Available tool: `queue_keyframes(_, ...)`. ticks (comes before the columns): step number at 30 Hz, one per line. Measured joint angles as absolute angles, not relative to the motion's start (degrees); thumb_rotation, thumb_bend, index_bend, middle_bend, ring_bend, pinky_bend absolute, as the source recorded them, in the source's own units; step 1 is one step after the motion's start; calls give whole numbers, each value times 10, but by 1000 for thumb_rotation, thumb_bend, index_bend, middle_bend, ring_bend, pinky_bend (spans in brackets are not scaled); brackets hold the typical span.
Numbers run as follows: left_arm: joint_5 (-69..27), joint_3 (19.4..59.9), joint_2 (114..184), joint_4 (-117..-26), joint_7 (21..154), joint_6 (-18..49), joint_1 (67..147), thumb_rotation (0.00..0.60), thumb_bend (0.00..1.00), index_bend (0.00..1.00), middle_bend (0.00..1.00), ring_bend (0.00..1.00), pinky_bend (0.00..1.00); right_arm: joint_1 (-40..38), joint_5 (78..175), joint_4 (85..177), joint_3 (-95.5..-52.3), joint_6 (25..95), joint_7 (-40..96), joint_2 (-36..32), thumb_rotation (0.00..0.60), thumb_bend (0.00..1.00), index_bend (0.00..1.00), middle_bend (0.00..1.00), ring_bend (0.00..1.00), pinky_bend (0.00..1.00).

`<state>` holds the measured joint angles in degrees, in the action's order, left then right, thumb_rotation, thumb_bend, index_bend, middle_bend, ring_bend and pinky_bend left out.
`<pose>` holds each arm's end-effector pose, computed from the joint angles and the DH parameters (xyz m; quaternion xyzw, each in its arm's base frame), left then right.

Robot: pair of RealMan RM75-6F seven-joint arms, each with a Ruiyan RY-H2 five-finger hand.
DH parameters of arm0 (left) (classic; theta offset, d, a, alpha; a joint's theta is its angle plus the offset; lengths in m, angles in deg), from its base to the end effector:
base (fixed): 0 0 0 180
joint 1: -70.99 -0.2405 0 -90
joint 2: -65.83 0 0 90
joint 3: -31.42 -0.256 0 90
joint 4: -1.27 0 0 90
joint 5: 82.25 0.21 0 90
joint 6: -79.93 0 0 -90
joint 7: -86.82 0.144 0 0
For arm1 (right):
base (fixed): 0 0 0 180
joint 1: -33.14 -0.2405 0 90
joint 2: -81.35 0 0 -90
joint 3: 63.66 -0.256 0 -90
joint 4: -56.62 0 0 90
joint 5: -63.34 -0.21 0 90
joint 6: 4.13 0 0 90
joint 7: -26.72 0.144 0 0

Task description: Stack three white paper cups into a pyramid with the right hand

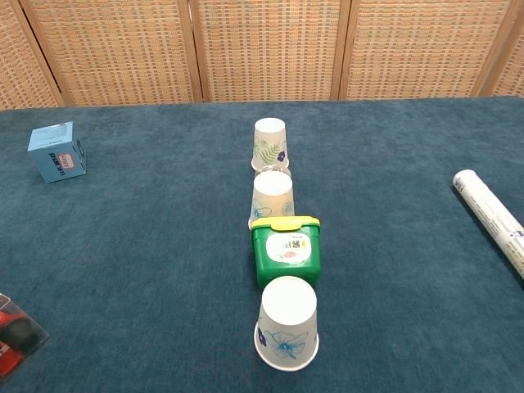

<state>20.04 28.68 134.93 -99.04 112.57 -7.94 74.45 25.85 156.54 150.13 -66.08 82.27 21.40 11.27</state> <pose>-0.2426 0.1455 0.1085 -0.7026 -0.2567 -0.3740 0.5482 -0.2710 -0.1885 0.1212 0.6296 -0.3489 0.4383 0.5383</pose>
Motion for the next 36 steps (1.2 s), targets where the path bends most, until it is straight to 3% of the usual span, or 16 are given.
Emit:
queue_keyframes(10,196,288,1349,-990,1125,-77,745,600,206,0,0,0,0,240,1549,1499,-676,797,218,113,600,131,149,0,0,0)
queue_keyframes(22,188,293,1353,-986,1124,-74,748,600,206,0,0,0,0,142,1503,1498,-736,681,245,119,600,131,149,0,0,0)
queue_keyframes(36,177,295,1358,-980,1128,-61,753,600,206,0,0,0,0,54,1605,1522,-729,648,414,111,600,131,235,0,0,0)
